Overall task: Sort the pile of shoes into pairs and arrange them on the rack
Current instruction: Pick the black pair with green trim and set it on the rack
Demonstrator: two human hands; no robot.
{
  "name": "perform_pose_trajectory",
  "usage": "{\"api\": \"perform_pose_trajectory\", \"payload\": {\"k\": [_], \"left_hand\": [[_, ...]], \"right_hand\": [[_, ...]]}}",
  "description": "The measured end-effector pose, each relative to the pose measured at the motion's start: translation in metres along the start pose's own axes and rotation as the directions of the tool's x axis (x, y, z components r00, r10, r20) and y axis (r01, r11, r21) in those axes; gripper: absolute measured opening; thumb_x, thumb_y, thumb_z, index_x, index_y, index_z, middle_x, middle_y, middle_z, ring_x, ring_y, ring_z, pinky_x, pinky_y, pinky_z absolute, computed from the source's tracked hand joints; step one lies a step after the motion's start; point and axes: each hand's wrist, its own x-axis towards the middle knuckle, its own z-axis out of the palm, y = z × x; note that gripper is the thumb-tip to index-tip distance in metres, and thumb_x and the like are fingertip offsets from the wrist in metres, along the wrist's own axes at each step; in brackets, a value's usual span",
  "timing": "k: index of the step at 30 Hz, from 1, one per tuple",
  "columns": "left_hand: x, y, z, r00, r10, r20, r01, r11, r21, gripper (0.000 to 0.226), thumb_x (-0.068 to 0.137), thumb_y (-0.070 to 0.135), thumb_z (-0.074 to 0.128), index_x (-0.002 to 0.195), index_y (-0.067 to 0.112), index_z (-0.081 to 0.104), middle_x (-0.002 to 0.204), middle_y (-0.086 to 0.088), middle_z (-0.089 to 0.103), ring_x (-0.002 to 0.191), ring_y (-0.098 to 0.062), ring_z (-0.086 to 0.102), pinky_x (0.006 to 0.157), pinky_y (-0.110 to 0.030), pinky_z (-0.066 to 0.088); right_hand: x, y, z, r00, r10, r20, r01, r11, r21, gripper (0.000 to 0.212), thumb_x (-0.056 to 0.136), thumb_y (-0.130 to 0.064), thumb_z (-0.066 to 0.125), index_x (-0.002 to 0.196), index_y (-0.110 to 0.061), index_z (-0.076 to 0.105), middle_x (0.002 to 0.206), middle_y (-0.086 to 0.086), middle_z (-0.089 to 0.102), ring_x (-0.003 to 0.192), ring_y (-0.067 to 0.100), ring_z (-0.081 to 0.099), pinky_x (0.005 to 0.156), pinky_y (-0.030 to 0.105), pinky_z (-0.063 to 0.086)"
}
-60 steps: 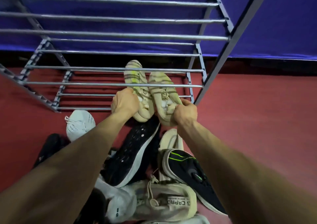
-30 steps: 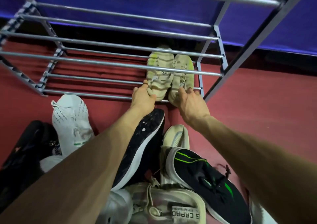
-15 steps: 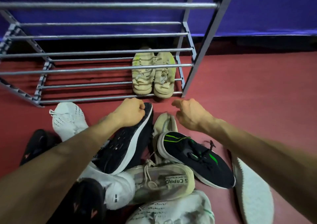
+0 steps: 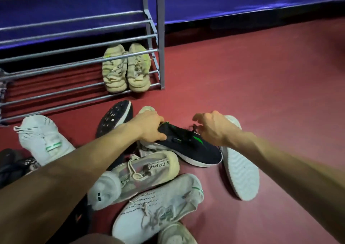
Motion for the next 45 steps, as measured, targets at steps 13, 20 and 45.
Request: {"api": "perform_pose_trajectory", "payload": {"k": [13, 20, 45], "left_hand": [[-0.011, 0.008, 0.003, 0.959, -0.195, -0.204, 0.234, 0.955, 0.184, 0.03, 0.095, 0.029, 0.05, 0.113, 0.007, 0.059, 0.119, -0.015, 0.061, 0.111, -0.036, 0.058, 0.081, -0.039, 0.045], [-0.061, -0.036, 0.002, 0.818, -0.444, -0.366, 0.425, 0.895, -0.136, 0.027, 0.095, 0.027, 0.05, 0.105, 0.006, 0.062, 0.116, -0.02, 0.062, 0.107, -0.043, 0.057, 0.081, -0.042, 0.044], [-0.227, -0.138, 0.035, 0.211, -0.961, -0.179, 0.67, 0.275, -0.689, 0.028, 0.094, 0.026, 0.048, 0.1, 0.002, 0.061, 0.111, -0.025, 0.062, 0.106, -0.044, 0.056, 0.084, -0.043, 0.045]], "right_hand": [[-0.044, 0.016, 0.03, 1.0, -0.016, 0.009, 0.016, 0.996, -0.091, 0.025, 0.084, -0.008, 0.043, 0.103, -0.006, 0.058, 0.098, 0.021, 0.067, 0.083, 0.043, 0.062, 0.061, 0.037, 0.039], [-0.011, -0.03, 0.029, 0.985, -0.145, -0.095, 0.153, 0.985, 0.082, 0.046, 0.075, -0.023, 0.037, 0.111, -0.014, 0.064, 0.097, 0.021, 0.072, 0.09, 0.045, 0.064, 0.079, 0.046, 0.054], [0.048, -0.225, 0.047, 0.933, -0.204, 0.298, 0.056, 0.896, 0.44, 0.02, 0.088, -0.025, 0.057, 0.098, -0.008, 0.062, 0.091, 0.008, 0.066, 0.089, 0.028, 0.062, 0.075, 0.034, 0.048]]}}
